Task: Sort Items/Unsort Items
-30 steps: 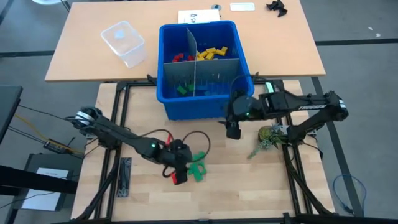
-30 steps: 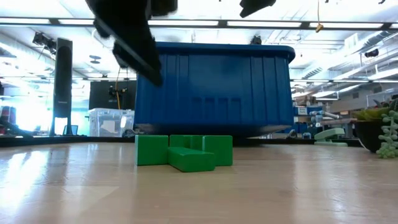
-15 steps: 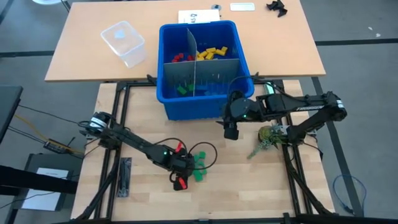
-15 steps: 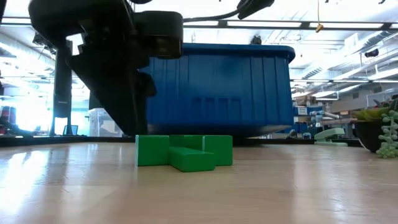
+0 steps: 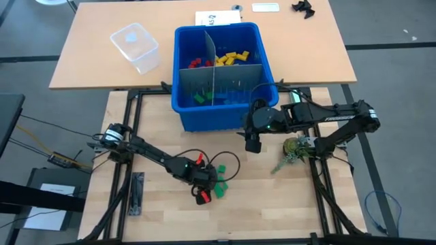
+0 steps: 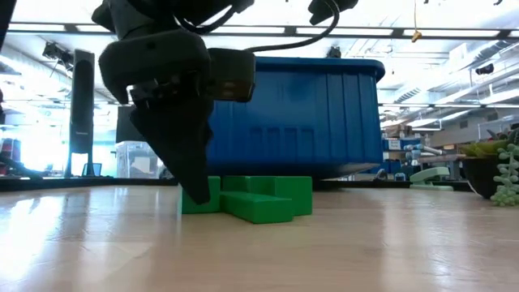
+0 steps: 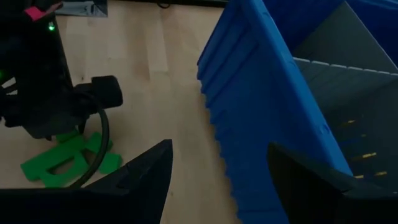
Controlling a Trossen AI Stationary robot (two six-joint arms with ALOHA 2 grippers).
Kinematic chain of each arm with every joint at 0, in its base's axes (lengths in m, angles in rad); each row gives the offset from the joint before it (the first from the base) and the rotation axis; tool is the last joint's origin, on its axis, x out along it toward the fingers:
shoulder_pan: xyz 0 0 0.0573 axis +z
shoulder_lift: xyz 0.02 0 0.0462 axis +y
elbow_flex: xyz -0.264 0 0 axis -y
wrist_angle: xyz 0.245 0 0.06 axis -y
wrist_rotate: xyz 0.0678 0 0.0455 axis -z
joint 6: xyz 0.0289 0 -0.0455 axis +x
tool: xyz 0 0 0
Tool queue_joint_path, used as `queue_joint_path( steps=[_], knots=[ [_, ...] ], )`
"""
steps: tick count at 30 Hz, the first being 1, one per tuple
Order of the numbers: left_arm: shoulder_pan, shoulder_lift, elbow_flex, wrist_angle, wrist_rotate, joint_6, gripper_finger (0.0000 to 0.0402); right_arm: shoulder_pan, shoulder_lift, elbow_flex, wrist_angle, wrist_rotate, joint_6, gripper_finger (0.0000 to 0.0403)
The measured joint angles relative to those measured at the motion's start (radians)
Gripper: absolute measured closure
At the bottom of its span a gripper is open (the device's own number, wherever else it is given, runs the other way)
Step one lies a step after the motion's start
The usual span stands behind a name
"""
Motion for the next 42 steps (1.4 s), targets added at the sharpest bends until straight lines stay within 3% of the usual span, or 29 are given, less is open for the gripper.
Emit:
queue_joint_path(
  steps=[6, 12, 17, 22, 30, 39, 42],
  knots=[
    [0.001, -0.002, 0.000, 0.004, -0.001, -0.007, 0.0260, 0.001, 0.000, 0.000, -0.001, -0.001, 0.005, 0.0145],
    [0.000, -0.085, 0.000, -0.023, -0.028, -0.007, 0.0262, 0.020, 0.000, 0.000, -0.011, -0.002, 0.012, 0.0144],
    [0.002, -0.262, 0.000, -0.128, -0.162, -0.001, 0.0262, 0.043, 0.000, 0.000, -0.012, -0.004, 0.034, 0.0144],
    [0.044, -0.479, 0.000, -0.171, -0.382, 0.065, 0.0262, 0.049, 0.000, 0.000, -0.012, -0.003, 0.062, 0.0144],
    [0.248, -0.709, 0.000, -0.104, -0.635, 0.266, 0.0262, 0.048, 0.000, 0.000, -0.006, 0.004, 0.123, 0.0144],
    [0.543, -0.720, 0.000, 0.045, -0.619, 0.454, 0.0261, 0.048, 0.000, -0.001, 0.007, 0.024, 0.150, 0.0144],
    [0.597, -0.704, -0.001, 0.041, -0.616, 0.467, 0.0237, 0.046, 0.000, -0.020, 0.050, 0.023, 0.137, 0.0144]
  ],
)
